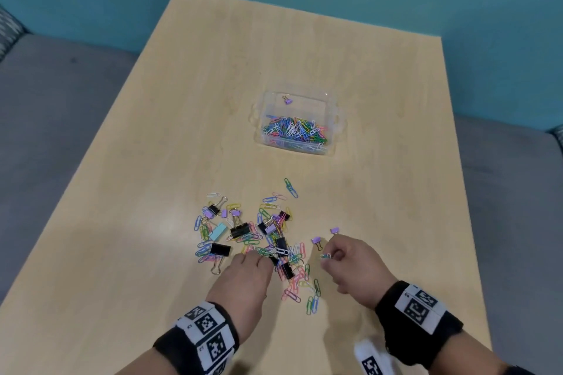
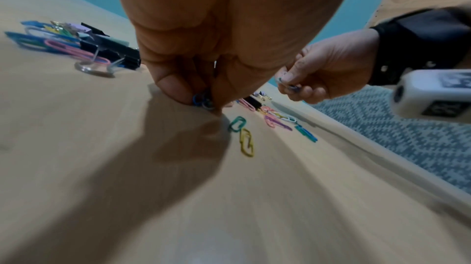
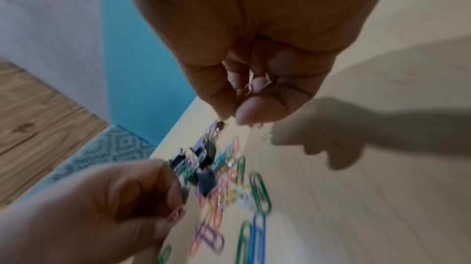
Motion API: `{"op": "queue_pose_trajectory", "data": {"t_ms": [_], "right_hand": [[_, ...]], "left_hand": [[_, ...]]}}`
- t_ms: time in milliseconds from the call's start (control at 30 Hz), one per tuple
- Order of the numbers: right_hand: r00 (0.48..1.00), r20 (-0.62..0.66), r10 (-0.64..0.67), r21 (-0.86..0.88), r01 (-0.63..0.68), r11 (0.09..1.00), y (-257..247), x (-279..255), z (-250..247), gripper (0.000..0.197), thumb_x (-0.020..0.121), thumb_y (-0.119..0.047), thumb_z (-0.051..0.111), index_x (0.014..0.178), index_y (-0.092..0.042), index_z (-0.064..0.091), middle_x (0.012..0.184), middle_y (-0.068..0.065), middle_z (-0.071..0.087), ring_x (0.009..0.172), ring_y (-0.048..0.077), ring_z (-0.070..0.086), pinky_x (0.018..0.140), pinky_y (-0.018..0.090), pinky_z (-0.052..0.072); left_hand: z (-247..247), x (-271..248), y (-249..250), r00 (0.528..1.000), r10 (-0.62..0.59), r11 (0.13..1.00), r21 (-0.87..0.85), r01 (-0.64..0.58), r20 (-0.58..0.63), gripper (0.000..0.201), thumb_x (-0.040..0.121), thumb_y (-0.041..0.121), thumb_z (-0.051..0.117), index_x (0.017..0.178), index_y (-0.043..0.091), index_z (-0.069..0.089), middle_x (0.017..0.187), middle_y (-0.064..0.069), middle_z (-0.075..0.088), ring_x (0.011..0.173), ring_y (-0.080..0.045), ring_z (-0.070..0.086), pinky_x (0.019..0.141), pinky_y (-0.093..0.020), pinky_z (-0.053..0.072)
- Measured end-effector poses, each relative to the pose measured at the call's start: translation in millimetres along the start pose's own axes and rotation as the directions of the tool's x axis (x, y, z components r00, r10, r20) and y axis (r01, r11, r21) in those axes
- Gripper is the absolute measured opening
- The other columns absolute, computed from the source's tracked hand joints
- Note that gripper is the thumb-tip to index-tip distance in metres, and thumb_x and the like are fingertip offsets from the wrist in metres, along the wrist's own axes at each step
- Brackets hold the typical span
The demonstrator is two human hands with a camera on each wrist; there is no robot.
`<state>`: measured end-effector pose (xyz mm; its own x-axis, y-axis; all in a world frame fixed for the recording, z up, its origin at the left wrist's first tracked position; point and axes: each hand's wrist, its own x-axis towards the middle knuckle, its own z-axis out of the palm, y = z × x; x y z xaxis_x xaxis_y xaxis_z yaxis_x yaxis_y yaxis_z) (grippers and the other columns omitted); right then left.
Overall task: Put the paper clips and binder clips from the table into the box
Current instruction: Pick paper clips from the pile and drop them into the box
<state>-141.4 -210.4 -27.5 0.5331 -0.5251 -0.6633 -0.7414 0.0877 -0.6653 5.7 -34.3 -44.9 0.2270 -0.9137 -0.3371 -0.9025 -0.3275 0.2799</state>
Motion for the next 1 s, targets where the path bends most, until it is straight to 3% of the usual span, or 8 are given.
{"op": "queue_pose_trajectory", "data": {"t_ms": [200, 333, 433, 600, 733, 833, 933, 1000], "right_hand": [[0.991, -0.073, -0.111, 0.079, 0.116, 0.99, -46, 26, -34, 0.019, 0.082, -0.003, 0.063, 0.069, -0.015, 0.057, 0.054, 0.002, 0.049, 0.043, 0.015, 0.044, 0.041, 0.021, 0.04], [0.972, -0.138, -0.192, 0.026, 0.197, 0.98, -86, 56, -53, 0.015, 0.083, -0.003, 0.063, 0.072, -0.009, 0.056, 0.057, 0.008, 0.05, 0.039, 0.013, 0.047, 0.041, 0.019, 0.039], [0.954, -0.187, -0.233, -0.026, 0.232, 0.972, -115, 87, -68, 0.016, 0.082, -0.004, 0.063, 0.072, -0.013, 0.055, 0.053, 0.006, 0.05, 0.039, 0.018, 0.049, 0.045, 0.026, 0.042], [0.913, -0.259, -0.314, -0.245, 0.253, 0.936, -161, 137, -79, 0.013, 0.077, -0.012, 0.063, 0.069, -0.018, 0.054, 0.06, 0.007, 0.06, 0.057, 0.031, 0.064, 0.056, 0.04, 0.055], [0.924, -0.211, -0.32, -0.327, 0.241, 0.914, -183, 147, -70, 0.011, 0.076, -0.018, 0.066, 0.072, -0.021, 0.057, 0.068, 0.002, 0.061, 0.072, 0.031, 0.065, 0.071, 0.047, 0.056], [0.892, -0.284, -0.351, -0.37, 0.236, 0.899, -183, 139, -72, 0.014, 0.079, -0.027, 0.064, 0.088, -0.017, 0.06, 0.085, 0.004, 0.064, 0.076, 0.029, 0.065, 0.072, 0.04, 0.054], [0.867, -0.329, -0.375, -0.35, 0.257, 0.901, -161, 122, -73, 0.01, 0.079, -0.017, 0.051, 0.076, -0.016, 0.06, 0.073, 0.003, 0.063, 0.073, 0.032, 0.063, 0.069, 0.044, 0.055], [0.926, -0.203, -0.318, -0.342, 0.238, 0.909, -139, 110, -61, 0.015, 0.081, -0.012, 0.047, 0.077, -0.014, 0.062, 0.068, 0.0, 0.058, 0.073, 0.032, 0.061, 0.07, 0.046, 0.055]], "left_hand": [[-12, 1, 3, 0.99, 0.056, 0.998, 0.019, -0.059, 0.127, 0.05, 0.029, 0.0, 0.062, 0.075, 0.019, 0.055, 0.076, -0.001, 0.055, 0.06, -0.017, 0.051, 0.048, -0.026, 0.046], [-34, 11, 0, 0.964, 0.045, 0.99, -0.138, -0.009, 0.262, 0.027, 0.072, 0.002, 0.054, 0.091, 0.02, 0.048, 0.096, 0.0, 0.05, 0.085, -0.02, 0.05, 0.069, -0.027, 0.039], [-68, 44, -16, 0.989, -0.124, 0.894, -0.423, 0.148, 0.084, 0.023, 0.085, 0.006, 0.048, 0.072, 0.024, 0.041, 0.078, 0.005, 0.053, 0.073, -0.018, 0.051, 0.062, -0.028, 0.037], [-152, 152, -44, 0.929, -0.292, 0.869, -0.469, 0.159, -0.227, 0.013, 0.08, 0.008, 0.057, 0.077, 0.021, 0.057, 0.079, -0.003, 0.064, 0.076, -0.024, 0.056, 0.068, -0.03, 0.042], [-172, 204, -44, 0.914, -0.334, 0.818, -0.552, 0.159, -0.231, 0.011, 0.079, 0.007, 0.055, 0.082, 0.016, 0.059, 0.087, 0.007, 0.061, 0.074, -0.019, 0.055, 0.059, -0.024, 0.041], [-171, 203, -56, 0.908, -0.346, 0.773, -0.62, 0.132, -0.238, 0.017, 0.079, 0.013, 0.063, 0.095, 0.018, 0.061, 0.098, 0.003, 0.064, 0.081, -0.021, 0.06, 0.073, -0.028, 0.048], [-158, 174, -86, 0.869, -0.415, 0.721, -0.68, 0.135, -0.268, 0.014, 0.08, 0.015, 0.063, 0.093, 0.021, 0.062, 0.095, 0.0, 0.065, 0.08, -0.025, 0.065, 0.079, -0.034, 0.051], [-143, 142, -103, 0.835, -0.495, 0.657, -0.732, 0.18, -0.239, 0.011, 0.082, 0.016, 0.061, 0.091, 0.021, 0.063, 0.089, 0.003, 0.066, 0.078, -0.023, 0.066, 0.079, -0.038, 0.054]]}}
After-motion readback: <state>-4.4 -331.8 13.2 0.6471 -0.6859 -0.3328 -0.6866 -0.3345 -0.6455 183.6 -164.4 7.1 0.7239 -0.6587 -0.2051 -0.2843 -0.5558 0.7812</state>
